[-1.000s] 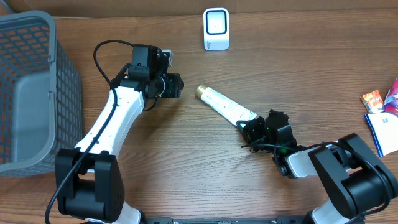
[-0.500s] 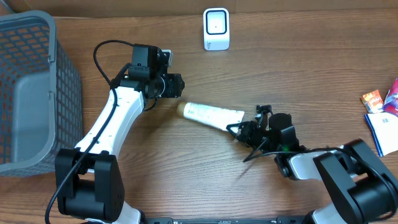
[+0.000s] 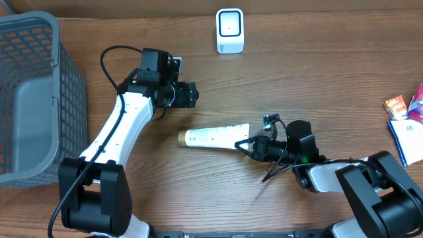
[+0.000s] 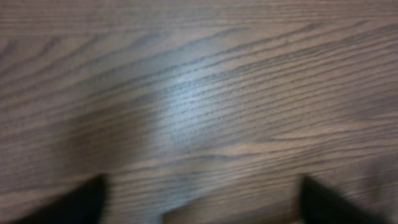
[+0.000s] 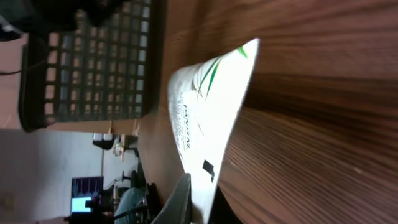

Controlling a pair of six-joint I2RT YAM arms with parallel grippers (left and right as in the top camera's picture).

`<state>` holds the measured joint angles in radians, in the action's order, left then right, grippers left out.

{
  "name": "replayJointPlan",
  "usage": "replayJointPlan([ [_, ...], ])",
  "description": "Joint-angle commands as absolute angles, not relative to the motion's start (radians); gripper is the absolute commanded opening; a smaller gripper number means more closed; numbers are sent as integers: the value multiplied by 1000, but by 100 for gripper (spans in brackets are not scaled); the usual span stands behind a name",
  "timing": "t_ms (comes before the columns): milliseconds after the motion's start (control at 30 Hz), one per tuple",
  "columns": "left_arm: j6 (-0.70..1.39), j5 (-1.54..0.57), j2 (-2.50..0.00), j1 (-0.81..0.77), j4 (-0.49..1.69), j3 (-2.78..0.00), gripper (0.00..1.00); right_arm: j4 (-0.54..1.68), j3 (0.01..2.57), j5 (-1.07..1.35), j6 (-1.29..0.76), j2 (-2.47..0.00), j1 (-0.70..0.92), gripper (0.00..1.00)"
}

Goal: Scan the item barcode

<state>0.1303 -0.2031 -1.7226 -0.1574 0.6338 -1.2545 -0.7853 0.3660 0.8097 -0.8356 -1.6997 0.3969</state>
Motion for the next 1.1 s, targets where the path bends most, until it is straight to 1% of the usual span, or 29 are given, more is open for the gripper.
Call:
replayJointPlan([
  [0,135,-183,-1732,-165,647,-1258,100,-819,368,876,-791,-1676,391,4],
  [133,147,-180,-1732,-164,642,-1258,100,-791,368,881,-777,-1676,384,4],
  [267,208,-184,-1732,-165,649,-1258,100,-688,368,825,-795,-1676,364,4],
  [433,239,-196,-1734,-175,685,-1228,100,-730,368,809,-794,-1676,363,4],
  [533,313,-287,-1735,-175,694,-1179,100,-735,368,805,-787,-1676,363,4],
  [567,351,-322,-1735,-172,701,-1166,89,-735,368,805,-787,-1676,363,4],
  [600,389,-359,-1735,-169,707,-1156,55,-735,368,805,-787,-1676,363,4],
  [633,424,-390,-1735,-167,712,-1147,25,-734,368,805,-784,-1676,363,4],
  [667,453,-404,-1735,-166,720,-1143,4,-732,368,802,-783,-1676,363,4],
  [767,503,-421,-1735,-166,772,-1143,4,-726,368,797,-783,-1676,363,4],
  [933,484,-446,-1735,-155,922,-1143,4,-707,368,795,-783,-1676,363,4],
  [1067,455,-446,-1735,-146,999,-1143,4,-702,368,793,-784,-1676,363,4],
])
